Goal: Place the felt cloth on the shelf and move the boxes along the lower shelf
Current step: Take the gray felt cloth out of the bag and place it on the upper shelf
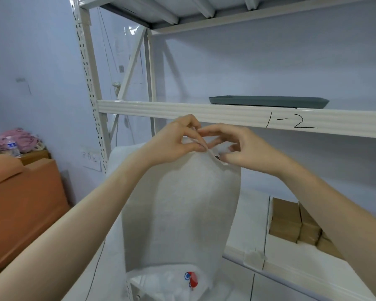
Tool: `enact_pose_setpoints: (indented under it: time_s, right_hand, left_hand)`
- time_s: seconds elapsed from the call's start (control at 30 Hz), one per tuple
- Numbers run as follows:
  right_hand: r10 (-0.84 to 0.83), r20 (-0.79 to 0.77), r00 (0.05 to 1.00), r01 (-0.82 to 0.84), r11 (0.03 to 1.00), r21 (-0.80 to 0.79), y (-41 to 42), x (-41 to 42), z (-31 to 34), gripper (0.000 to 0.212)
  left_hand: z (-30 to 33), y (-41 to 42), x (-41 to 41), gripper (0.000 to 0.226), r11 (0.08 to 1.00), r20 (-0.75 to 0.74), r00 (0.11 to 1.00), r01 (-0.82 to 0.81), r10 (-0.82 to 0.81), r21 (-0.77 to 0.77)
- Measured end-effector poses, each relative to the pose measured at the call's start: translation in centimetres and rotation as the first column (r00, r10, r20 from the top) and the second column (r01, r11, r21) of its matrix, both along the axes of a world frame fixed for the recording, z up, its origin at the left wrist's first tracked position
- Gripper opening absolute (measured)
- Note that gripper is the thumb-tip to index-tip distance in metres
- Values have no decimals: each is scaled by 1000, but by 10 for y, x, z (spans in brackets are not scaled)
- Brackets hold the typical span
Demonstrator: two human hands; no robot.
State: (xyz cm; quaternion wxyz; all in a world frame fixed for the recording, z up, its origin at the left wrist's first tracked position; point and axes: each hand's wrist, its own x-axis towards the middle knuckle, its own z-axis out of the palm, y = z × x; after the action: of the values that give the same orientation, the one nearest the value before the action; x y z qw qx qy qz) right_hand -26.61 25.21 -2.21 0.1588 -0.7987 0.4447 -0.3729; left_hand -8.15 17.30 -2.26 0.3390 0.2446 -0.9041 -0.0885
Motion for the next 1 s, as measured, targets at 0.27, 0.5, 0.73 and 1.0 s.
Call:
enact_pose_setpoints:
  time_s: [0.27,0.5,0.73,1.0]
  right_hand:
    - [-17,-30,999,18,1000,9,-6,-2,-8,22]
    - [-162,-329,930,180,983,23,-4,-19,-16,12]
    - [-218,-577,787,298,954,46,-1,-27,-17,23]
    - [-483,-564,670,345,875,-339,-1,-13,-10,39]
  left_hand:
    - [-7,-2,11,8,995,-132,989,-63,73,77]
    - [-7,-8,31,12,970,-2,992,-121,124,212]
    - [-12,-8,30,18,957,51,985,-172,164,233]
    - [-5,16,4,53,951,397,873,-309,283,3]
